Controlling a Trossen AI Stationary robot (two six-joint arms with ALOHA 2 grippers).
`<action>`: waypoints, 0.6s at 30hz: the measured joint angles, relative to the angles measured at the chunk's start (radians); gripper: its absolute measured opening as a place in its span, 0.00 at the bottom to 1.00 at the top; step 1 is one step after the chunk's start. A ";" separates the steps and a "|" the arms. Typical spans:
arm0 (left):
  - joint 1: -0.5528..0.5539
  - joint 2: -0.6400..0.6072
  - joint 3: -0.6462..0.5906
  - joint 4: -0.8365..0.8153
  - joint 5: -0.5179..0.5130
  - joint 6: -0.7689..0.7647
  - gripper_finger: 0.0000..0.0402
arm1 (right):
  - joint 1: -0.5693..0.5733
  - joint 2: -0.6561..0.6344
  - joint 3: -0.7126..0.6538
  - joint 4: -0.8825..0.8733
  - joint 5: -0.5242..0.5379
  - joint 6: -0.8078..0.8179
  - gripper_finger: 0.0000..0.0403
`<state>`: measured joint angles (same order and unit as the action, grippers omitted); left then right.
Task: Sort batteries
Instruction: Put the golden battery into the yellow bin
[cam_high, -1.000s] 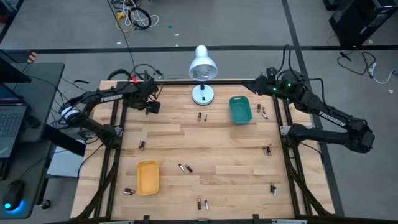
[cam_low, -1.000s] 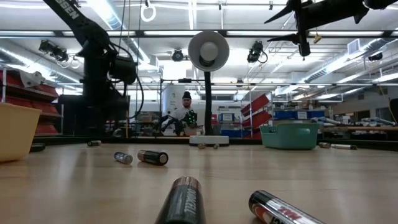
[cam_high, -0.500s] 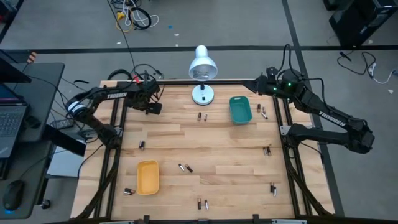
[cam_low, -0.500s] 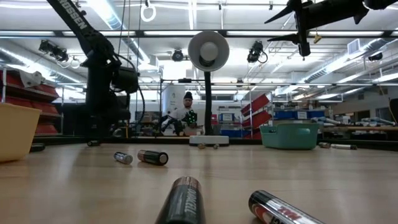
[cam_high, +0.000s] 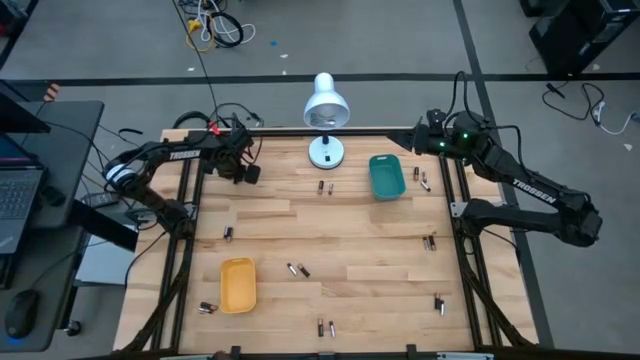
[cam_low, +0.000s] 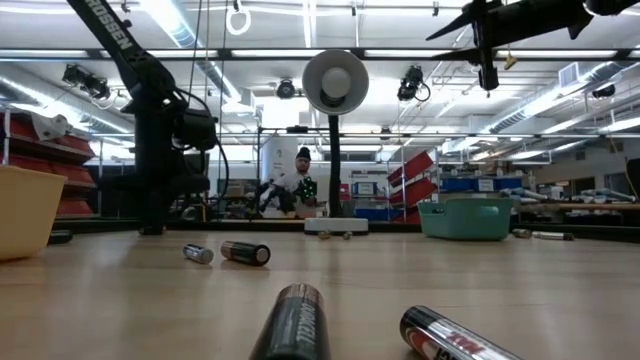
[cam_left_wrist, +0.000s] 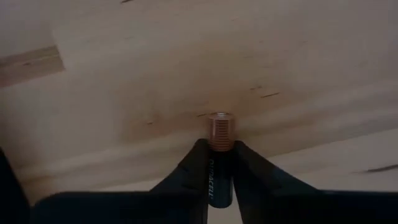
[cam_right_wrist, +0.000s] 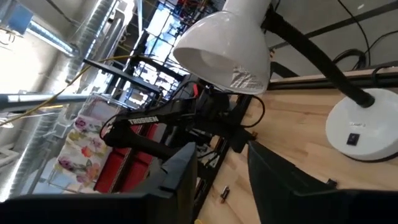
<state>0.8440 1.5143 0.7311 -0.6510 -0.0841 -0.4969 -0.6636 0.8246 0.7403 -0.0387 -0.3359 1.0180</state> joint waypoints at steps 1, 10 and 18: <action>0.000 -0.012 -0.003 0.002 0.000 -0.004 0.14 | 0.000 0.000 0.000 0.000 0.000 -0.001 0.30; -0.025 -0.192 -0.006 -0.147 0.030 -0.066 0.17 | 0.011 0.000 0.000 -0.010 0.000 -0.050 0.22; -0.210 -0.414 0.052 -0.369 0.147 -0.287 0.17 | 0.013 0.044 0.000 -0.022 0.003 -0.106 0.19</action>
<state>0.6336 1.1008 0.7834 -1.0203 0.0634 -0.7838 -0.6502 0.8682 0.7403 -0.0604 -0.3330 0.9120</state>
